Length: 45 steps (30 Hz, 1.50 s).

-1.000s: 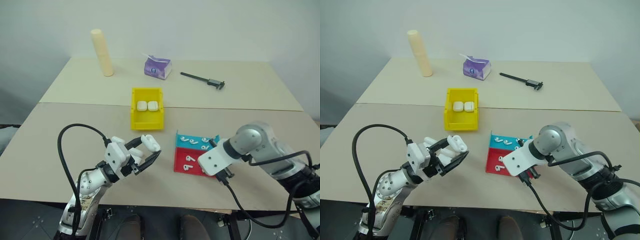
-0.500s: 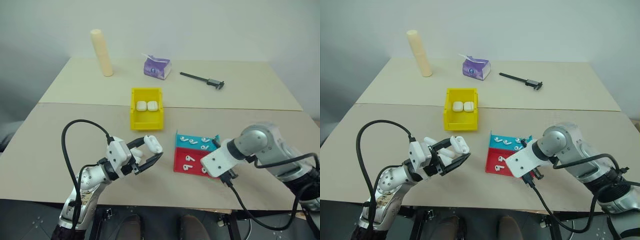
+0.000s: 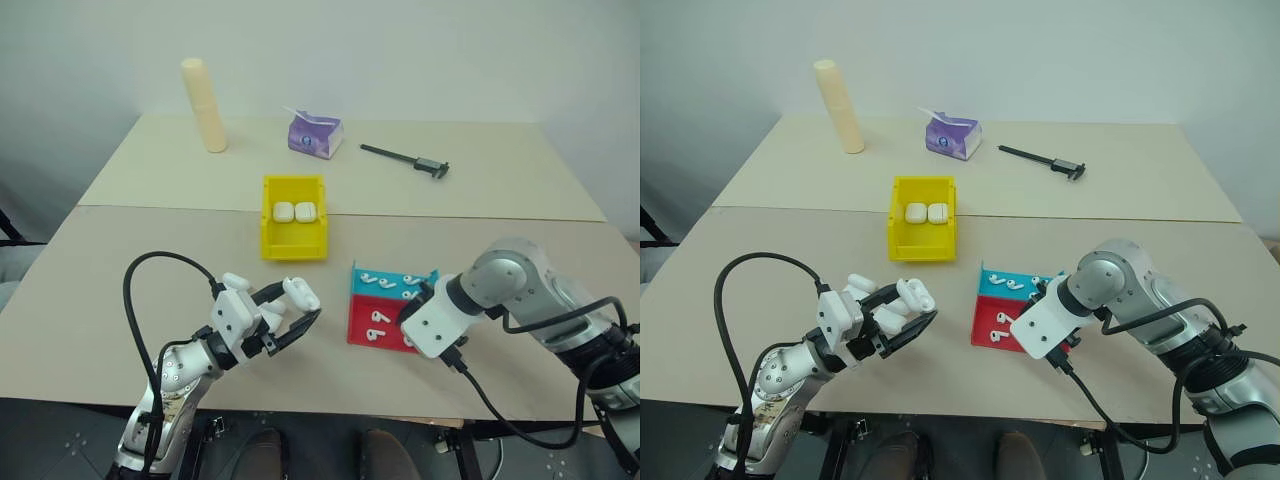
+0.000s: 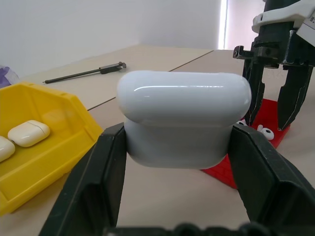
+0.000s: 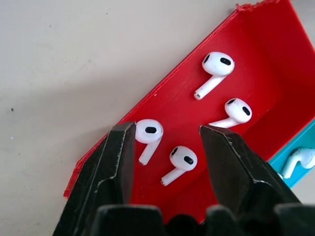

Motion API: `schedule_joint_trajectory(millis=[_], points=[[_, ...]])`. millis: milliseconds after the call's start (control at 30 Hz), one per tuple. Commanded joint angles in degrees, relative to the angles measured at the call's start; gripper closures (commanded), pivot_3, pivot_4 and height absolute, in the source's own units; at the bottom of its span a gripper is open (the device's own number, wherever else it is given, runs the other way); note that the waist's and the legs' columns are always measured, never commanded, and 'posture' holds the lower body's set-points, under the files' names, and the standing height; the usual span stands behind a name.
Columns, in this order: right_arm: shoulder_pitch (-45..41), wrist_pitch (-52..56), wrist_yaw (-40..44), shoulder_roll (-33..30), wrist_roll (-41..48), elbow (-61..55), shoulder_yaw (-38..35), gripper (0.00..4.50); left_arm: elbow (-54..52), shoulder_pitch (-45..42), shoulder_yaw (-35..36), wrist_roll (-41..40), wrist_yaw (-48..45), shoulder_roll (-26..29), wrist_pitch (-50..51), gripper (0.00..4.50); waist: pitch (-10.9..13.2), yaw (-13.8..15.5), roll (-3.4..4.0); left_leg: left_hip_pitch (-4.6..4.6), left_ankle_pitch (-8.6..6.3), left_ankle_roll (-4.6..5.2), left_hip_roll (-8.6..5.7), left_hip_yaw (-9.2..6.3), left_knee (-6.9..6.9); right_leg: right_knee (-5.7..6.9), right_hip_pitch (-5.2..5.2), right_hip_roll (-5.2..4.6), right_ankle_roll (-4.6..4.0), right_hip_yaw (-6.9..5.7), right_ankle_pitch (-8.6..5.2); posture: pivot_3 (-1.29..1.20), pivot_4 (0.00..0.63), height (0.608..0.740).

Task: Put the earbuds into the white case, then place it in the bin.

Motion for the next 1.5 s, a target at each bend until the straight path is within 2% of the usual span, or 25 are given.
schedule_joint_trajectory(millis=[33,333,867,1000,1500], points=[[-1.29,0.66,1.77,-0.51,-0.29,-0.35,0.0,1.96,-2.42,0.17,-0.07,-0.02,0.62,0.02,-0.18,1.72,0.0,0.01,0.0,0.0,0.0,0.0,0.0,0.0,0.0,0.0,0.0,0.0,0.0,0.0,0.0,0.0,0.15,0.74],[-2.4,1.24,2.27,0.28,-4.54,0.91,3.0,1.96,-2.07,0.32,-0.51,0.62,0.96,0.12,-0.38,1.72,0.0,0.01,0.0,0.0,0.0,0.0,0.0,0.0,0.0,0.0,0.0,0.01,0.0,0.0,0.0,0.0,0.15,0.74],[-2.06,1.74,2.27,1.66,-5.92,1.74,4.58,1.96,-2.41,1.56,-0.69,1.44,1.62,0.18,-0.69,1.72,0.0,0.02,0.0,0.0,0.0,0.0,0.0,0.0,0.0,0.0,0.0,0.01,0.0,-0.01,0.0,0.0,0.15,0.74],[-1.89,1.53,1.77,1.9,-6.28,2.03,4.63,2.84,-2.22,1.66,-0.69,1.65,1.67,0.2,-0.75,1.72,0.0,0.02,0.0,0.0,0.0,0.0,0.0,0.0,0.0,0.0,0.0,0.0,0.0,-0.01,0.0,0.0,0.15,0.74],[-1.62,-0.01,1.32,2.33,-6.77,2.46,4.87,2.84,-2.32,1.85,-0.77,2.21,1.87,0.07,-0.78,1.72,0.0,-0.01,0.0,0.03,0.0,0.0,0.0,0.0,0.0,0.0,0.02,0.01,0.0,-0.01,0.0,0.0,0.15,0.74]])
